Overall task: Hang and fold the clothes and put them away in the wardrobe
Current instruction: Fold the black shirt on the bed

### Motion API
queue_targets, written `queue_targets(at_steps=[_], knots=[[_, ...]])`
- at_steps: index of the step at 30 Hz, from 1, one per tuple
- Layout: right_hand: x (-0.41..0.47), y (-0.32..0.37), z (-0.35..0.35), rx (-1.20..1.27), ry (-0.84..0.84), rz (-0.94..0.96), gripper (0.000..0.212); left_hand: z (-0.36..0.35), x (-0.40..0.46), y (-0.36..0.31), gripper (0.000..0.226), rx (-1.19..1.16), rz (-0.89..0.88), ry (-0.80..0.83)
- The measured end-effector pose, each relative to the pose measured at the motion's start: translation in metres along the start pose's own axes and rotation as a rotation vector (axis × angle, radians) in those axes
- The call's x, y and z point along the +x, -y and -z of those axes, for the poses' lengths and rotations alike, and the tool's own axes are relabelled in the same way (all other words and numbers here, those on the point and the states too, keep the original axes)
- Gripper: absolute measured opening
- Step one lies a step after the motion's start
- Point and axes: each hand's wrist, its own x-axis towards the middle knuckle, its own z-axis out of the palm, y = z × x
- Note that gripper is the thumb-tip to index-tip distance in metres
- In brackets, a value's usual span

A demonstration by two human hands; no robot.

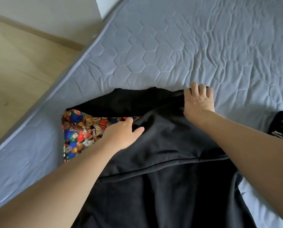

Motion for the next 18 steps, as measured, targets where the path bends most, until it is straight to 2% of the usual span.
queue_targets(at_steps=[1,3,5,7,9,12,13,15,17,18], knots=[[-0.008,0.013,0.001,0.081,-0.018,0.137,0.051,-0.005,-0.016,0.014,0.050,0.016,0.005,0.067],[-0.027,0.054,0.005,0.206,0.043,0.456,0.044,-0.010,-0.045,0.049,0.052,0.016,0.123,0.168],[-0.045,0.093,0.010,0.184,0.121,0.614,0.043,-0.015,-0.062,0.082,0.048,-0.006,0.240,0.211],[-0.049,0.112,0.013,0.156,0.197,0.548,0.049,-0.015,-0.071,0.099,0.028,-0.040,0.252,0.211],[-0.043,0.119,0.019,0.117,0.251,0.486,0.047,-0.010,-0.076,0.104,0.020,-0.107,0.194,0.153],[-0.027,0.122,0.027,0.139,0.223,0.342,0.035,-0.002,-0.076,0.111,0.020,-0.238,0.166,-0.156],[-0.023,0.123,0.029,0.190,0.184,0.270,0.033,0.000,-0.075,0.114,0.024,-0.292,0.215,-0.245],[-0.018,0.126,0.028,0.241,0.102,0.156,0.032,0.005,-0.072,0.121,0.041,-0.420,0.439,-0.303],[-0.018,0.131,0.026,0.219,0.114,0.076,0.036,0.006,-0.072,0.126,0.056,-0.505,0.660,-0.279],[-0.020,0.134,0.025,0.195,0.138,0.056,0.040,0.007,-0.071,0.127,0.058,-0.515,0.701,-0.234]])
